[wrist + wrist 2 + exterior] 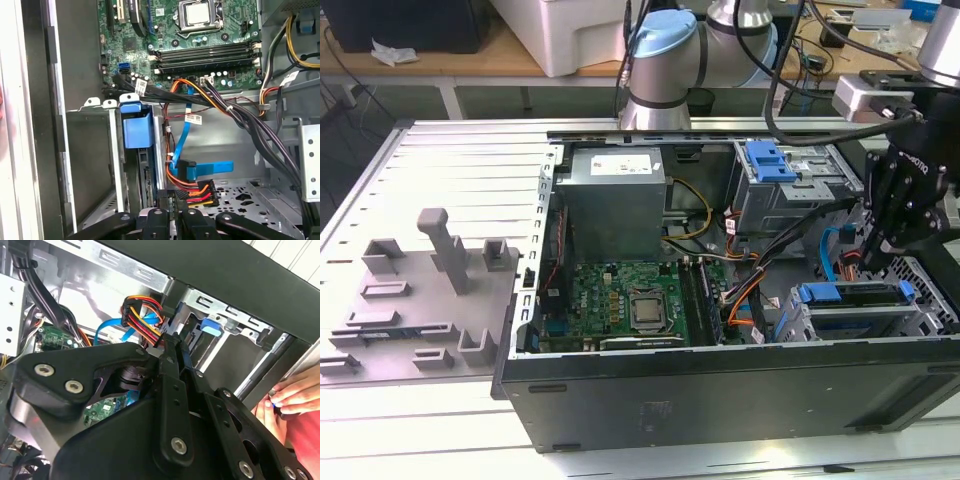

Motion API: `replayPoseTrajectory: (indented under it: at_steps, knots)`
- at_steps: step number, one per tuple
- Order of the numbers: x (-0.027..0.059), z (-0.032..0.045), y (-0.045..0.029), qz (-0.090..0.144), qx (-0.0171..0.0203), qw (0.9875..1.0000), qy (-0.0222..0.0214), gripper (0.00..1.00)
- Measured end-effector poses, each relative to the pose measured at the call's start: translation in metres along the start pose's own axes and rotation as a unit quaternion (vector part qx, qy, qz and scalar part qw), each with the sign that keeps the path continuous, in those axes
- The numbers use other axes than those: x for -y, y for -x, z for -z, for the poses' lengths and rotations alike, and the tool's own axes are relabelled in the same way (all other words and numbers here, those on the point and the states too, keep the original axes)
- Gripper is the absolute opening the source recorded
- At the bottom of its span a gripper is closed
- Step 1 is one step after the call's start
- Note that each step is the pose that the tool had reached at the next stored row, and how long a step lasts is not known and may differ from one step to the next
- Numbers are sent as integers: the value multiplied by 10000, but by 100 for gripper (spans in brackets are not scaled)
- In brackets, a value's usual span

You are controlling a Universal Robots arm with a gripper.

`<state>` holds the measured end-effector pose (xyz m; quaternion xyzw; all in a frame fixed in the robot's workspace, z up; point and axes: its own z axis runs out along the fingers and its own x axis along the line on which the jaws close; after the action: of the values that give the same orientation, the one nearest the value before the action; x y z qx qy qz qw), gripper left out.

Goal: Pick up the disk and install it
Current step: 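Insert the first disk wire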

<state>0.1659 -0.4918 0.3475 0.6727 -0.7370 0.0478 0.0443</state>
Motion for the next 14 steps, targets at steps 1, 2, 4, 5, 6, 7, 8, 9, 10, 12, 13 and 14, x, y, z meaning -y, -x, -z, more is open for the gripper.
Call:
replayPoseTrajectory:
  at_steps: [1,2,4,5,6,7,8,9,10,12,13,14]
  knots:
    - [1,11,-19,9,18,10000,0,16]
    - [3,20,-40,19,36,10000,1,16]
    - [6,31,-72,32,63,10000,1,16]
    - [7,35,-86,39,73,10000,2,16]
    - [10,40,-114,53,92,9999,1,16]
    - [12,43,-134,64,105,9999,1,16]
    - [14,44,-154,75,118,9999,1,16]
    - [15,45,-174,86,131,9999,1,16]
    - [17,45,-191,97,144,9998,1,16]
    - [19,43,-218,114,170,9998,1,16]
    - [20,42,-228,120,183,9998,1,16]
    - [21,41,-237,126,196,9997,2,16]
